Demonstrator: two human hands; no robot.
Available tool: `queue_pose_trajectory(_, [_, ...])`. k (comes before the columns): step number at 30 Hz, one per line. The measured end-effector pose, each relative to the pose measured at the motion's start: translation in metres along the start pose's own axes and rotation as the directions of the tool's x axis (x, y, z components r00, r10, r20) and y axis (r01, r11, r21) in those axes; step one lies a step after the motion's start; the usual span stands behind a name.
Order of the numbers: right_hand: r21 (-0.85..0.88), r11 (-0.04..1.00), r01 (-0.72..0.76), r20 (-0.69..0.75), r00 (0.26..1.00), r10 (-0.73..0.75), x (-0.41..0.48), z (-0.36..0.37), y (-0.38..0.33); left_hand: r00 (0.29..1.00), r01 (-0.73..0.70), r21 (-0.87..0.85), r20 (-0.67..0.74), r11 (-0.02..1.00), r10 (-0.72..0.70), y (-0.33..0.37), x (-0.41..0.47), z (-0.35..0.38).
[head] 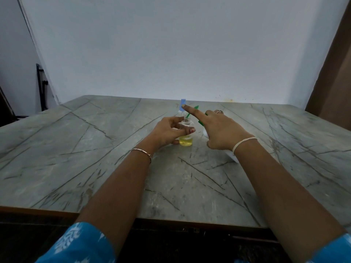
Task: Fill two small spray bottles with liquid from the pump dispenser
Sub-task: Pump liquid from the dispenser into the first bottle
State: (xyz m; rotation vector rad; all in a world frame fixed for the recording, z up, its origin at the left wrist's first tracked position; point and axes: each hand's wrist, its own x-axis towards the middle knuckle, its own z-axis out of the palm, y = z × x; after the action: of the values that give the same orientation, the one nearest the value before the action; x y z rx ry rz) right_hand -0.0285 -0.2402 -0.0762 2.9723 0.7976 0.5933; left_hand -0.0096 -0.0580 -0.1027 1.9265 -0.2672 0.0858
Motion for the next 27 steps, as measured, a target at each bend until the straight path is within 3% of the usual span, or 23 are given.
queue_pose_trajectory(14, [-0.005, 0.999, -0.054, -0.131, 0.990, 0.053, 0.006, 0.009, -0.008, 1.000, 0.002, 0.003, 0.004, 1.000, -0.002, -0.002, 0.000, -0.001])
queue_pose_trajectory(27, [-0.174, 0.983, -0.051, -0.172, 0.985, 0.021, 0.000, 0.011, -0.006, 1.000, 0.007, -0.024, -0.010, 1.000, -0.008, 0.003, -0.006, 0.001])
